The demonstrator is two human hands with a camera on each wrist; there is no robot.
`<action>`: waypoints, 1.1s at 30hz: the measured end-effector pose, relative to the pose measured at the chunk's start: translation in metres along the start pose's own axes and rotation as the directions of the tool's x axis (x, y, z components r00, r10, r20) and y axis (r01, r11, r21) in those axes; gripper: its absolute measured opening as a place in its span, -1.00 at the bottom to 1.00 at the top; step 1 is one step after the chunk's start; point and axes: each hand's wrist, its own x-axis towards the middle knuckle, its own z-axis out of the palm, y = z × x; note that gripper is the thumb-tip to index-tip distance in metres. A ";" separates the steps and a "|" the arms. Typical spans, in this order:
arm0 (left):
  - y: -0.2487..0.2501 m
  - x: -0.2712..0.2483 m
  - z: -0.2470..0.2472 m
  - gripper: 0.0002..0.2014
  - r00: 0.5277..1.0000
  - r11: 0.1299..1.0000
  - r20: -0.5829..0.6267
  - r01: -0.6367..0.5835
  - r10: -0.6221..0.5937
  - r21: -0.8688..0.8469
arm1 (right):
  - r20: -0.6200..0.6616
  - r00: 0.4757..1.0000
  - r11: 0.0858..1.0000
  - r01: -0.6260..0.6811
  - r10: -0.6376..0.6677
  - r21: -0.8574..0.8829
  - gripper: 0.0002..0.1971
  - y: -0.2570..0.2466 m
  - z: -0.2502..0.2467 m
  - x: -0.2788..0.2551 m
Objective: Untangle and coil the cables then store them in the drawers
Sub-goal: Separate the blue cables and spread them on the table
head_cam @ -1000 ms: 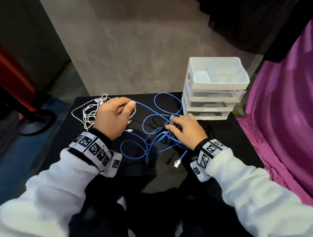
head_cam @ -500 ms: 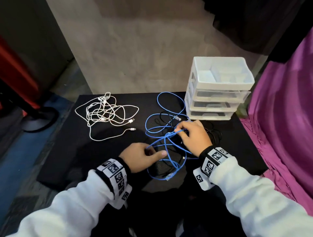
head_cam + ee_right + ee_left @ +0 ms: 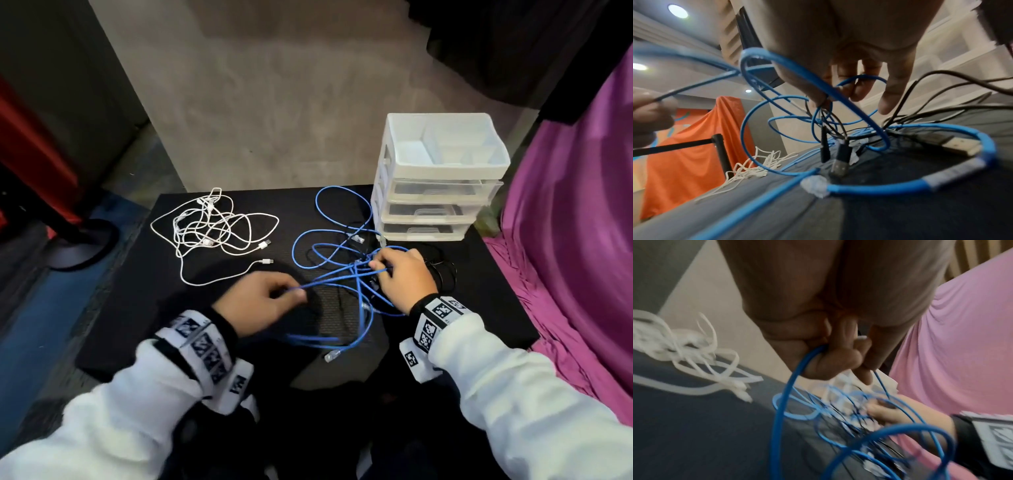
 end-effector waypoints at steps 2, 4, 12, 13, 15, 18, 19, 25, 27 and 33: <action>-0.012 -0.007 -0.040 -0.89 0.997 0.994 -0.072 0.032 -0.024 0.103 | 0.018 1.000 0.998 -0.006 0.007 -0.058 -0.87 0.010 -0.006 0.001; -0.021 -0.020 -0.078 -0.97 0.988 0.982 -0.149 0.071 -0.045 0.177 | 0.061 0.997 0.992 -0.035 0.043 -0.117 -0.88 0.021 -0.011 0.001; -0.050 -0.068 -0.134 -0.73 0.930 0.983 -0.335 0.179 -0.154 0.046 | 0.101 0.991 0.983 -0.070 0.088 -0.171 -0.93 0.033 -0.009 -0.004; -0.053 -0.071 -0.131 -0.72 0.932 0.981 -0.328 0.183 -0.153 0.064 | 0.091 0.992 0.984 -0.076 0.091 -0.160 -0.94 0.033 -0.009 -0.004; -0.061 -0.077 -0.123 -0.72 0.946 0.960 -0.297 0.193 -0.128 0.203 | 0.084 0.994 0.989 -0.061 0.073 -0.138 -0.91 0.032 -0.009 -0.004; -0.082 -0.091 -0.117 -0.76 0.964 0.885 -0.229 0.223 -0.138 0.409 | 0.108 0.992 0.991 -0.047 0.061 -0.127 -0.92 0.034 -0.008 -0.006; -0.090 -0.096 -0.118 -0.74 0.962 0.864 -0.226 0.243 -0.155 0.441 | 0.116 0.991 0.989 -0.055 0.071 -0.134 -0.93 0.035 -0.009 -0.007; -0.125 -0.129 -0.159 -0.39 0.858 0.910 -0.473 0.342 -0.202 0.233 | 0.167 0.981 0.977 -0.061 0.096 -0.205 -0.89 0.026 -0.009 -0.011; -0.124 -0.138 -0.168 -0.38 0.820 0.920 -0.544 0.334 -0.176 0.205 | 0.156 0.982 0.962 -0.060 0.105 -0.268 -0.85 0.018 -0.007 -0.010; -0.149 -0.163 -0.154 -0.45 0.745 0.834 -0.552 0.531 -0.375 0.150 | 0.133 0.990 0.930 -0.002 0.055 -0.368 -0.82 0.001 0.000 -0.004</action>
